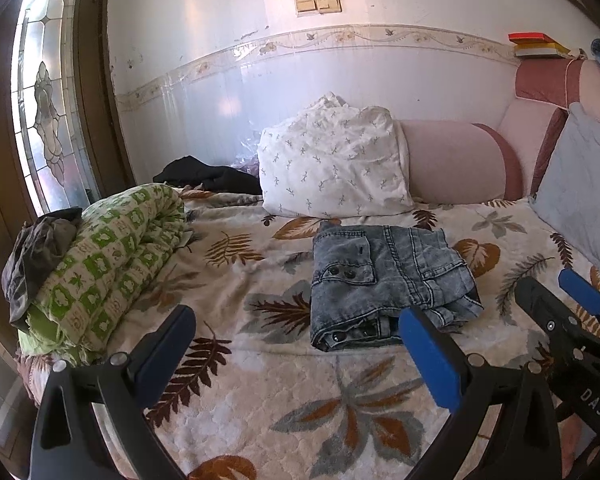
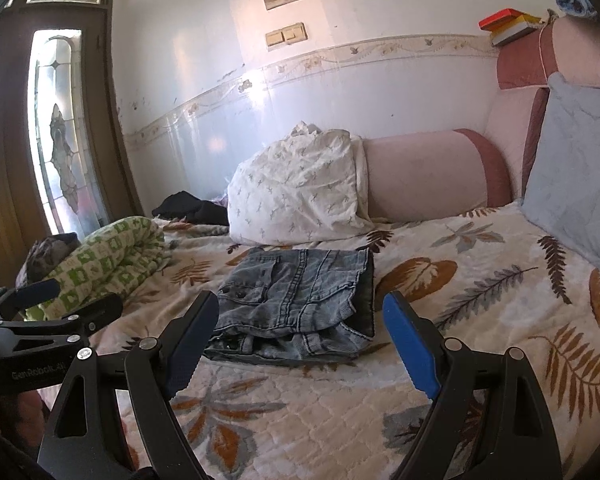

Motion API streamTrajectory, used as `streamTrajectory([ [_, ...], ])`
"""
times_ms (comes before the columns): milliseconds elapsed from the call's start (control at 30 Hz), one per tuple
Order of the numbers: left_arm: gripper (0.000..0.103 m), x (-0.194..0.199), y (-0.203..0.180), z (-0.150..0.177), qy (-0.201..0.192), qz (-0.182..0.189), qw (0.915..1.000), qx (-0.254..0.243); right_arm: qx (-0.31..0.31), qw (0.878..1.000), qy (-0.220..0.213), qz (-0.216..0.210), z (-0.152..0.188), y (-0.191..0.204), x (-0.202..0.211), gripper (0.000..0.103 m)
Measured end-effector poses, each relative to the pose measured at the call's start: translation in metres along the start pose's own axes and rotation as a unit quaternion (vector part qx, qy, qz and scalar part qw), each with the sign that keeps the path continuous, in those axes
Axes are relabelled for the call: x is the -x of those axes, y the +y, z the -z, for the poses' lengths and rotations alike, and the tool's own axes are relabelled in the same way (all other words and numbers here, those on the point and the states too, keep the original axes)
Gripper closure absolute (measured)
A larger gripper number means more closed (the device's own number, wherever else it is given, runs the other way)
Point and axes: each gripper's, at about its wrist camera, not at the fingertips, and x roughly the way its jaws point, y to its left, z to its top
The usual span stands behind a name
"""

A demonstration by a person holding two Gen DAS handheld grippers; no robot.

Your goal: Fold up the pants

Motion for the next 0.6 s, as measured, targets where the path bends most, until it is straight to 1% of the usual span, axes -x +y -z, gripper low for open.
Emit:
streamTrajectory([
  [333,0.0,-0.016,0.004,0.01,0.023,-0.005,0.9997,0.004,0.012,1.0,0.007,0.004,0.001,0.003,-0.001,0.019],
  [600,0.0,-0.02,0.008,0.013,0.03,-0.01,0.9995,0.004,0.016,1.0,0.014,0.007,0.003,0.004,-0.004,0.019],
])
